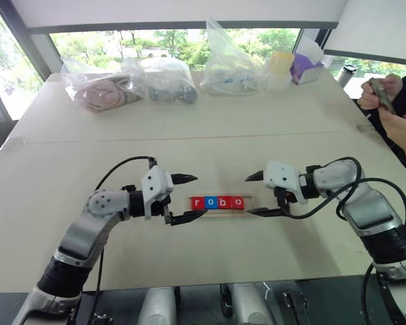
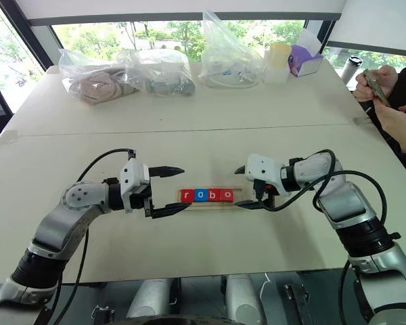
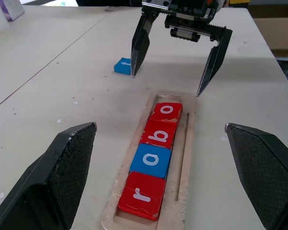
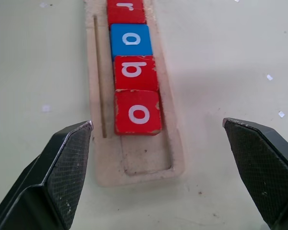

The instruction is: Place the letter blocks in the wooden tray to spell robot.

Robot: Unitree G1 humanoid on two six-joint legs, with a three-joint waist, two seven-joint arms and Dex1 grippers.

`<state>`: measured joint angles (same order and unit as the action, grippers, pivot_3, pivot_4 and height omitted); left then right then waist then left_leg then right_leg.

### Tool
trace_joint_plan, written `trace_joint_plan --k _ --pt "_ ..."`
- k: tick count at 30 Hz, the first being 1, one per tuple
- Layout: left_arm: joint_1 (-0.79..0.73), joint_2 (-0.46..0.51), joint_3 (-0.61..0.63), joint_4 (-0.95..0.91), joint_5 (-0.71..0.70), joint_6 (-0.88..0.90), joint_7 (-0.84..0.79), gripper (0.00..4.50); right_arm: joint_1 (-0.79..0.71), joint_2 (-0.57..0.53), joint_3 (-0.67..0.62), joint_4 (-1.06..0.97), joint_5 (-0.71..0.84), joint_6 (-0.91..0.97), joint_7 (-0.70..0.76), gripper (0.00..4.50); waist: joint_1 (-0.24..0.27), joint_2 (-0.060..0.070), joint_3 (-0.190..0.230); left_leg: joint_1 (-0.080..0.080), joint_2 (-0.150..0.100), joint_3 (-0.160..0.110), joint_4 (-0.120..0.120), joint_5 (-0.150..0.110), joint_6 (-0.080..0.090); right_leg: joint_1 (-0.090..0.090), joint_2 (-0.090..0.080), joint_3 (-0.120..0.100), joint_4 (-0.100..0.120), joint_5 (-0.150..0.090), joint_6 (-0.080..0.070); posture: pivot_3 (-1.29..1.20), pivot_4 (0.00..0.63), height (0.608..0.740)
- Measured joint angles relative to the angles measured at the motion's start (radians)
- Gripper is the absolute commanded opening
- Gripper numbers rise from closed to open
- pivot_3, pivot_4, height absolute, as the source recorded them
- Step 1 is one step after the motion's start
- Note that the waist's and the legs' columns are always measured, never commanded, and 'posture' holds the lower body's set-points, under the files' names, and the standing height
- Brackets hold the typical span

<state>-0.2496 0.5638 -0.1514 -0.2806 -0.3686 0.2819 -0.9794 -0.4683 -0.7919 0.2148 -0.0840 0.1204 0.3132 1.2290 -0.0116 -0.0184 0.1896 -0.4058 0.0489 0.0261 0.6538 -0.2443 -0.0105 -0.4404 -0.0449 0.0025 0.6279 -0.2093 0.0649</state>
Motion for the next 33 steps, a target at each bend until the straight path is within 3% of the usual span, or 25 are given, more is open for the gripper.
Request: trace_joint_plan --k 21,33 --pt "0.016 0.0 -0.001 -0.012 0.0 0.009 0.022 4.5 -0.05 0.09 0.052 0.14 -0.041 -0.102 -0.051 4.47 0.0 0.0 0.0 0.0 0.0 0.0 0.0 0.0 0.0 0.0 0.0 0.0 0.0 0.0 0.0 0.0 0.15 0.74" --pt "0.018 0.0 -0.002 -0.017 0.0 0.01 0.022 4.5 -0.037 0.027 0.024 0.047 0.011 0.003 -0.011 4.47 0.0 0.0 0.0 0.0 0.0 0.0 0.0 0.0 0.0 0.0 0.0 0.0 0.0 0.0 0.0 0.0 0.15 0.74"
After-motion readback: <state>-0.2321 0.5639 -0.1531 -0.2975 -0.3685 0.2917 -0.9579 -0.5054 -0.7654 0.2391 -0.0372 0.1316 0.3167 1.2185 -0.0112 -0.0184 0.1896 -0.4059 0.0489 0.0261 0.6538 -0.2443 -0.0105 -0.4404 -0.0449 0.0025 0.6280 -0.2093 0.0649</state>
